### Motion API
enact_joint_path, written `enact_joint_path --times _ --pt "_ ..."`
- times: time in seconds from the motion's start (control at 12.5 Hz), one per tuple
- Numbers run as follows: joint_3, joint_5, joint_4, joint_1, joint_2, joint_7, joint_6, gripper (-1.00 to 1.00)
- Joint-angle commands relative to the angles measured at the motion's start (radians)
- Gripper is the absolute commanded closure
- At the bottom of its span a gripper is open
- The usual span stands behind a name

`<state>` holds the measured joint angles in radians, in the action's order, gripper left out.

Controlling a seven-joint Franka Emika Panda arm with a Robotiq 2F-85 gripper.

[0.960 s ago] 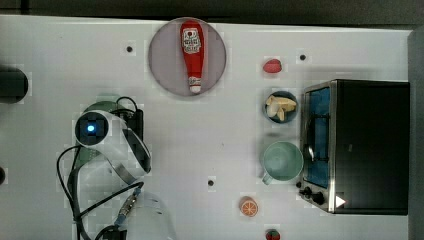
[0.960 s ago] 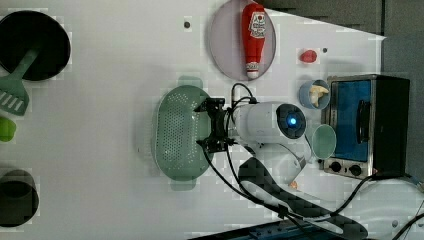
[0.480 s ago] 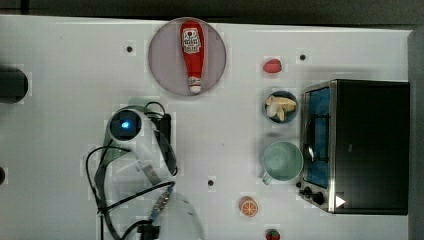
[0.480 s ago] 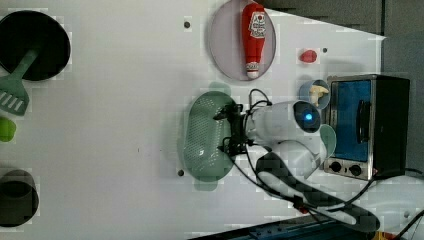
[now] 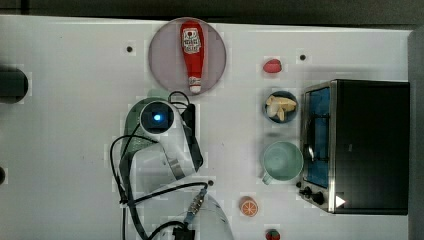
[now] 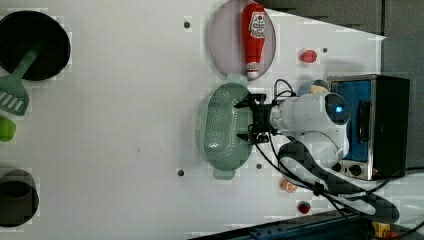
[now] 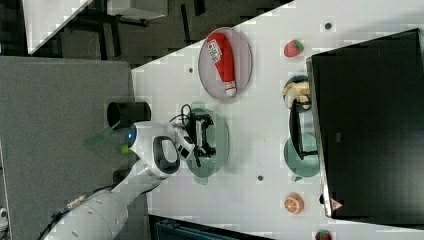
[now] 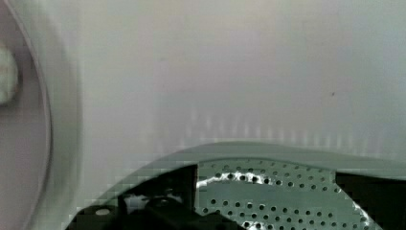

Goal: Drag strainer left to right.

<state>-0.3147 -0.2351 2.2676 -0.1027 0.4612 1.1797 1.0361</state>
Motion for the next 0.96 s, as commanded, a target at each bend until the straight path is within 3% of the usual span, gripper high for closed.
enact_joint_path --times 0.08,0.96 --pt "0.043 0.007 0.016 -0.016 -0.037 -0.119 0.002 -1.00" --pt "0.182 0.007 0.068 -0.079 -0.083 -0.362 0.027 -1.00"
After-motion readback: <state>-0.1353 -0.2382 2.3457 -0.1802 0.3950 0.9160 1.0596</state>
